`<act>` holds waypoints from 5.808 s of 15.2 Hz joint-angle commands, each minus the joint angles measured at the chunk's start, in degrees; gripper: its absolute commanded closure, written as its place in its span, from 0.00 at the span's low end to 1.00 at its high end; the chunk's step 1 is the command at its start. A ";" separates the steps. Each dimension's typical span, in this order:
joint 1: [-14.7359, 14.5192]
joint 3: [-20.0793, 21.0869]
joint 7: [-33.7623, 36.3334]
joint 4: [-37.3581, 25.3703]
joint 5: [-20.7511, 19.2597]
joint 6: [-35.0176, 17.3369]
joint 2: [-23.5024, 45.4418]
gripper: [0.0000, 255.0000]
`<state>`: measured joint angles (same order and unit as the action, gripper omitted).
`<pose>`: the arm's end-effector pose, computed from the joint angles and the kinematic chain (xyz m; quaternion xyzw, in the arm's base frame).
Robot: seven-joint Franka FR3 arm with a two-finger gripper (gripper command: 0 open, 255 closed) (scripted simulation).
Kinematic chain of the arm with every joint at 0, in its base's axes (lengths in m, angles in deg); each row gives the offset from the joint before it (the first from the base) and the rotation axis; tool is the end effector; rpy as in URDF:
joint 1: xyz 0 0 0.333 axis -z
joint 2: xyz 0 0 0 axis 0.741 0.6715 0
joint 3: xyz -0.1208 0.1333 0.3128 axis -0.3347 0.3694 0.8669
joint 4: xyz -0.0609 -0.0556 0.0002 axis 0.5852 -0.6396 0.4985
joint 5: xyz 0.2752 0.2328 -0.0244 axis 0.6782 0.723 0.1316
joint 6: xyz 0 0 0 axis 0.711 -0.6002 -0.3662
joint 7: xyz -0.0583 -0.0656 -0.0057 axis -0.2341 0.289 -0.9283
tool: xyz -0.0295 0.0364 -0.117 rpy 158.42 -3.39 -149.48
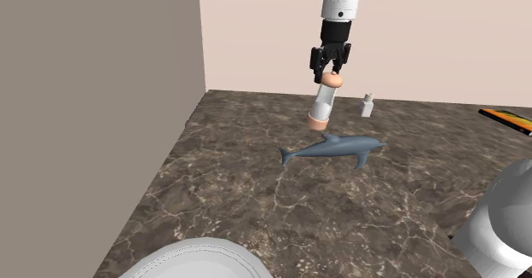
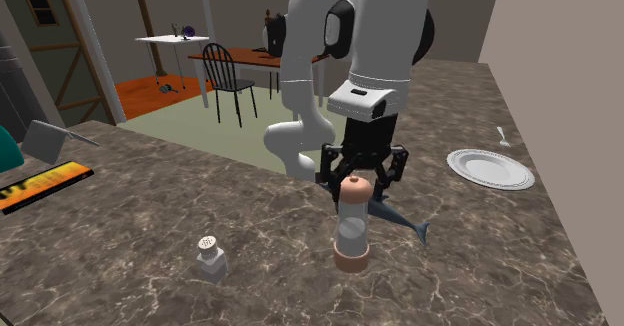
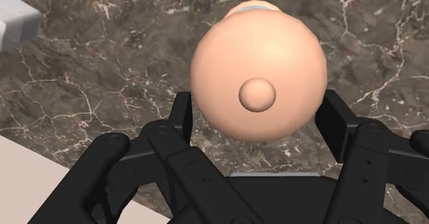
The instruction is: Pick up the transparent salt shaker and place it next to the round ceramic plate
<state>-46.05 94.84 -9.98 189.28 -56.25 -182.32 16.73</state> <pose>0.4465 0.0220 0.6311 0.9976 -0.0487 0.0175 0.0465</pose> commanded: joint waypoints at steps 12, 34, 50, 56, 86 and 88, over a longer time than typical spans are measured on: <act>0.03 0.20 -0.60 -13.08 -0.19 10.37 2.71 1.00; -9.51 17.35 24.93 -1.35 8.49 15.04 -12.96 1.00; -13.63 37.31 50.02 -11.68 12.98 17.93 -6.51 1.00; -14.26 38.76 51.47 -7.66 13.74 14.19 -7.06 1.00; -14.20 39.50 52.17 -7.87 13.56 13.84 -6.45 0.00; -14.21 39.50 52.17 -7.87 13.56 13.84 -6.45 0.00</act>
<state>-60.26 134.34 42.19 181.48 -42.68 -168.54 10.25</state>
